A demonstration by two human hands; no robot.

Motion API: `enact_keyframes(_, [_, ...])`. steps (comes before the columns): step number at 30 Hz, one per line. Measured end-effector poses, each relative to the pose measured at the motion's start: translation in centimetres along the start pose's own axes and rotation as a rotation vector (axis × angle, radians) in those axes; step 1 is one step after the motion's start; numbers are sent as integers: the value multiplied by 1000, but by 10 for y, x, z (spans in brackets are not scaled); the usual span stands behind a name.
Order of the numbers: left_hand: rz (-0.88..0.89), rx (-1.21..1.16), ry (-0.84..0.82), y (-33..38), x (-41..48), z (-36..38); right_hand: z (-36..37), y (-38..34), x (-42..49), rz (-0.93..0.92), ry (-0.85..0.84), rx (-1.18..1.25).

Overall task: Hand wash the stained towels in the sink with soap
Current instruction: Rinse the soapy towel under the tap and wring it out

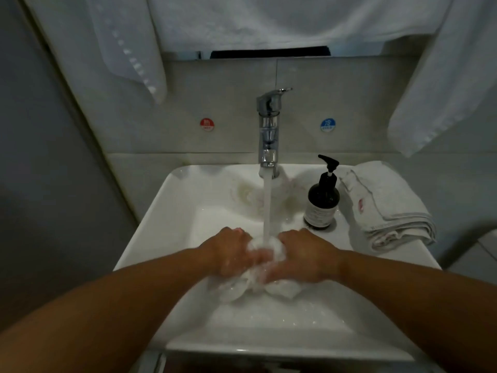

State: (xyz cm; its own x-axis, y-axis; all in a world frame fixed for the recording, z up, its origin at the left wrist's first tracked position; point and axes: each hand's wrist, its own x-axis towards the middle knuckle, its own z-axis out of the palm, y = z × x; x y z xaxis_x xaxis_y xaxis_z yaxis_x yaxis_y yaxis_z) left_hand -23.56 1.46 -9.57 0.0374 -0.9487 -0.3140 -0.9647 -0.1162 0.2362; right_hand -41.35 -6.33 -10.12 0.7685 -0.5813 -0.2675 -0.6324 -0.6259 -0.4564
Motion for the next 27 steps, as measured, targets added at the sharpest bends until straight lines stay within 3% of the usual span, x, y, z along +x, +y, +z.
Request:
enact_keyframes(2, [-88, -97, -121, -5, -4, -10, -10, 0, -10, 154, -137, 233])
enact_keyframes(4, [-105, -56, -91, -13, -12, -16, -21, 4, -23, 178, -171, 136])
enact_keyframes(6, [-48, -114, 50, -20, -22, -14, -24, 9, -37, 30, -80, -45])
enact_keyframes(8, [92, -184, -40, -20, -33, -9, -19, 7, -48, -124, -80, -96])
enact_keyframes(10, [169, -10, -152, -15, -36, 4, -5, 4, -49, -200, -94, -243])
enact_keyframes(13, [157, 54, -100, -15, -26, 17, 5, 0, -38, -232, -9, -330])
enact_keyframes(17, [130, -115, -103, -25, -20, 2, -9, 11, -30, -259, 91, -32])
enact_keyframes(23, [146, -317, -80, -37, -32, -15, -30, 16, -25, -83, 320, 189])
enact_keyframes(27, [167, -437, -19, -41, -38, -30, -37, 5, -20, 106, 415, 760])
